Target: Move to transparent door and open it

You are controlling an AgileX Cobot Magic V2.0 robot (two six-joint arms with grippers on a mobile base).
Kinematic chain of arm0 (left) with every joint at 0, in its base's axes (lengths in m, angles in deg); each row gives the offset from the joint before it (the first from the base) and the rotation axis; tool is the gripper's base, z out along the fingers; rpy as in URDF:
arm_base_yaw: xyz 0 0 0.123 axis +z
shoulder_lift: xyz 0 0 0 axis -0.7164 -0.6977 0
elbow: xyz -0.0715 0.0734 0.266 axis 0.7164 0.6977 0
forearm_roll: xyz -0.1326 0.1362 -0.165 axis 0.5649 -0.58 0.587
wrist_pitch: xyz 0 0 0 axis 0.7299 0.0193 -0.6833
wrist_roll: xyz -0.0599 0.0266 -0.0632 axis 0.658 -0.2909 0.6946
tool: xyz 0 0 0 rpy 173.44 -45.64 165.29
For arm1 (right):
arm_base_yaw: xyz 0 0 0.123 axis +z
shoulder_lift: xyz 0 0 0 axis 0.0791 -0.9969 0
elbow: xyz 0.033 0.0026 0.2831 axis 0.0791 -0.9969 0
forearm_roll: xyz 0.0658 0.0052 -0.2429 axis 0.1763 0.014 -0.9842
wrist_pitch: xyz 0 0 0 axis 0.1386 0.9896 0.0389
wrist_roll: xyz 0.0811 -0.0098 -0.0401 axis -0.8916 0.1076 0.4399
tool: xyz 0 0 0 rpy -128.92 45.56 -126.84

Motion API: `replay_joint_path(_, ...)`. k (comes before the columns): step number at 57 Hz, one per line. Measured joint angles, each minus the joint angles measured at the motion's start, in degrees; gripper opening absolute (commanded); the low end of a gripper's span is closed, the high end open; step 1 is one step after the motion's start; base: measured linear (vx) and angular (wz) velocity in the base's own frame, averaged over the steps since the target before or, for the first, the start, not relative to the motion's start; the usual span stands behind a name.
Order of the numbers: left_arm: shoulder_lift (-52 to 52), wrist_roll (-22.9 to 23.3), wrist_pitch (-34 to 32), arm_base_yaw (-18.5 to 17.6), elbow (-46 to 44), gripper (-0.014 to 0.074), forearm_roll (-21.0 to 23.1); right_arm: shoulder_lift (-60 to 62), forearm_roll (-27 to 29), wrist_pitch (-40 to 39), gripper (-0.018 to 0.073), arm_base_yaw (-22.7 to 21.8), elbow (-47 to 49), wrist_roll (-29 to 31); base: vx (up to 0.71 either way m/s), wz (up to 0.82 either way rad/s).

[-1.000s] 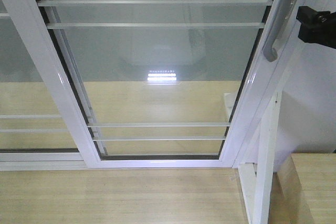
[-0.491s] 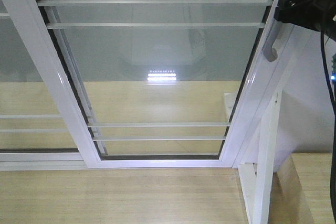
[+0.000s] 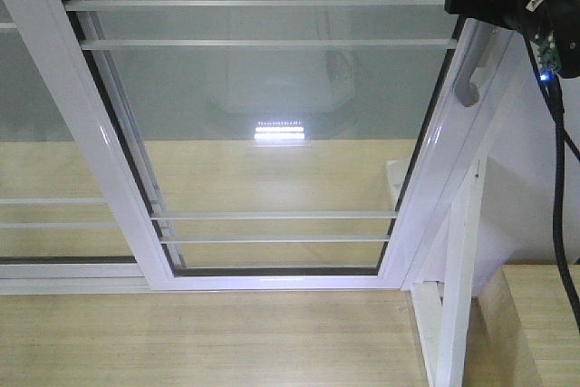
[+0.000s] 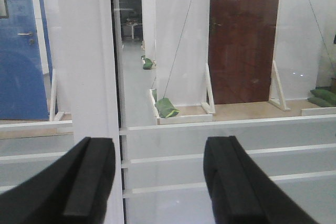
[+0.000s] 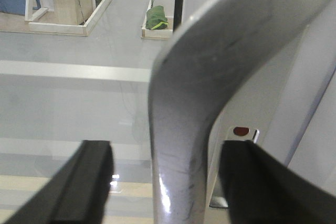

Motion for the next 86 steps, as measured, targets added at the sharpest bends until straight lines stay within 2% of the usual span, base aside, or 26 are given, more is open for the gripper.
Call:
replay_joint_path(10,0.0,0.0,0.0,0.0,0.0,0.0503,-0.1,-0.1,-0.2,0.2,-0.0016,0.0,0.0,-0.5,0.0,0.0)
replay_joint_path(28,0.0,0.0,0.0,0.0,0.0,0.0503,-0.2,-0.1,1.1,0.6,-0.0008,2.1,0.2,-0.3,0.0,0.0)
replay_joint_path(40,0.0,0.0,0.0,0.0,0.0,0.0503,-0.2,-0.4,2.0,-0.1,-0.0008,5.6,0.2,0.0,0.0,-0.01)
replay_joint_path(63,0.0,0.0,0.0,0.0,0.0,0.0503,-0.2,-1.3,1.9,-2.1,-0.0008,17.2,0.8,-0.2,0.0,0.0)
replay_joint_path(74,0.0,0.0,0.0,0.0,0.0,0.0503,-0.2,-0.5,0.0,0.8,-0.0008,23.8,0.6,-0.5,0.0,0.0)
replay_joint_path(86,0.0,0.0,0.8,0.0,0.0,0.0503,-0.3,1.9,0.0,4.2,-0.0008,25.3,0.5,0.2,0.0,0.0)
